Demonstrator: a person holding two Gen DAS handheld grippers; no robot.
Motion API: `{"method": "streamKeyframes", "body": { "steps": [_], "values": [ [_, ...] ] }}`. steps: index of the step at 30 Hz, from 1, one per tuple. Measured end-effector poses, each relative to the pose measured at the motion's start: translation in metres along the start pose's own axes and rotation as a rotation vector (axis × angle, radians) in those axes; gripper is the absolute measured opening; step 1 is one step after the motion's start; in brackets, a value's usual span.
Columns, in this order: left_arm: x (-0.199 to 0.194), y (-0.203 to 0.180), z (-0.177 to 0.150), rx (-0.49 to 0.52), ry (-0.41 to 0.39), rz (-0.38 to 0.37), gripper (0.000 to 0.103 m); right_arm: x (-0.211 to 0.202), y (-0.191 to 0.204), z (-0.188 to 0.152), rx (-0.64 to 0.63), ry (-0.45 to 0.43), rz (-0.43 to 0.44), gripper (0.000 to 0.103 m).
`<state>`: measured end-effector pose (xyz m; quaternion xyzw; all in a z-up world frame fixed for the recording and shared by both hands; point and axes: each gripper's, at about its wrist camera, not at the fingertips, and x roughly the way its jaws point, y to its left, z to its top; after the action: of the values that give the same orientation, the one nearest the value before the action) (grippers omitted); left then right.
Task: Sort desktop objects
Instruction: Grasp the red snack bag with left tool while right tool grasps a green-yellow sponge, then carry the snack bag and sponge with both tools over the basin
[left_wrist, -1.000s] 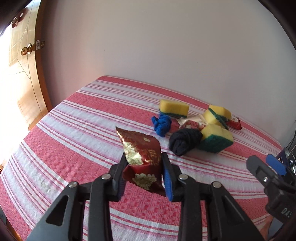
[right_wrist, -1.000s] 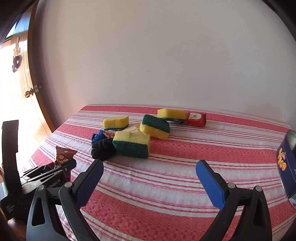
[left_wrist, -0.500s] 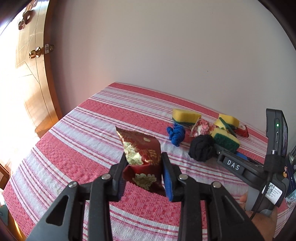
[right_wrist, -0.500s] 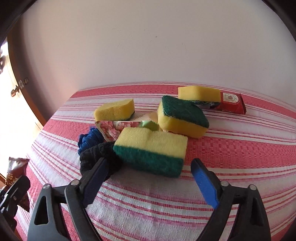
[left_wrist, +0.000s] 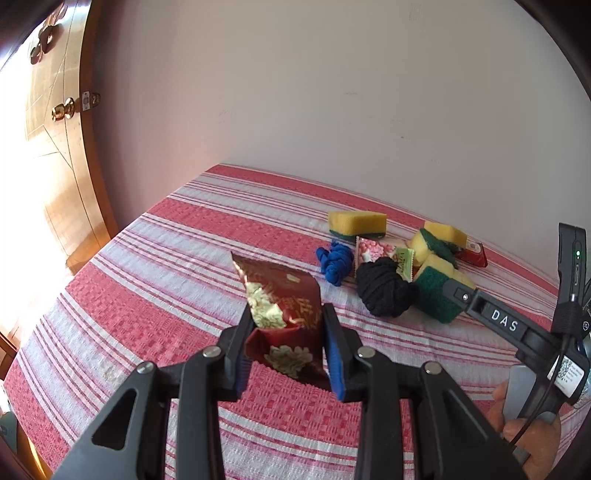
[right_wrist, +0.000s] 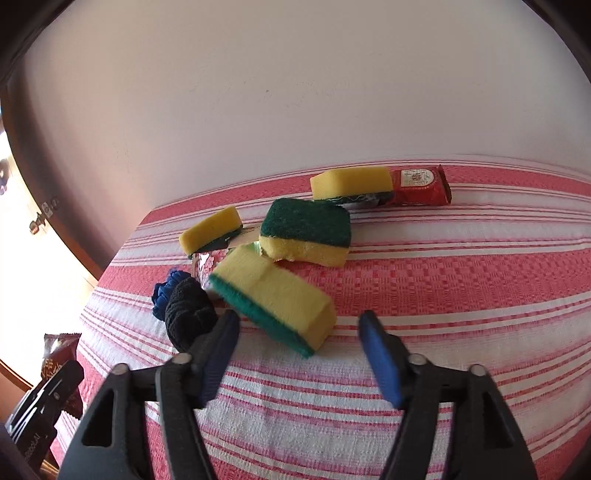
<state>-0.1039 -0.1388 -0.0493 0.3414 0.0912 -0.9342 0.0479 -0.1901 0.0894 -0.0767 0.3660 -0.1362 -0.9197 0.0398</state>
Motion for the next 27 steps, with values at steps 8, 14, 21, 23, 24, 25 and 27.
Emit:
{"method": "streamKeyframes", "body": {
  "steps": [8, 14, 21, 23, 24, 25, 27],
  "values": [
    [0.006, 0.006, 0.004, -0.005, 0.008, -0.005, 0.033, 0.029, 0.022, 0.013, -0.165, 0.041, -0.024, 0.084],
    [0.004, 0.002, 0.004, -0.007, 0.005, -0.052, 0.033, 0.028, 0.027, 0.011, -0.206, 0.023, -0.034, 0.037],
    [-0.012, -0.013, 0.004, 0.002, -0.027, -0.092, 0.033, -0.036, 0.019, -0.002, -0.158, -0.125, -0.005, 0.036],
    [-0.016, -0.024, 0.002, 0.024, -0.028, -0.087, 0.033, -0.053, 0.015, -0.008, -0.141, -0.151, -0.020, 0.036],
    [-0.018, -0.029, 0.001, 0.035, -0.029, -0.088, 0.033, -0.062, 0.011, -0.010, -0.130, -0.160, -0.026, 0.036],
    [-0.020, -0.036, 0.000, 0.047, -0.031, -0.089, 0.033, -0.069, 0.007, -0.013, -0.118, -0.166, -0.029, 0.036],
    [-0.024, -0.048, -0.002, 0.071, -0.035, -0.092, 0.033, -0.080, 0.001, -0.017, -0.106, -0.173, -0.037, 0.036]
  ]
}}
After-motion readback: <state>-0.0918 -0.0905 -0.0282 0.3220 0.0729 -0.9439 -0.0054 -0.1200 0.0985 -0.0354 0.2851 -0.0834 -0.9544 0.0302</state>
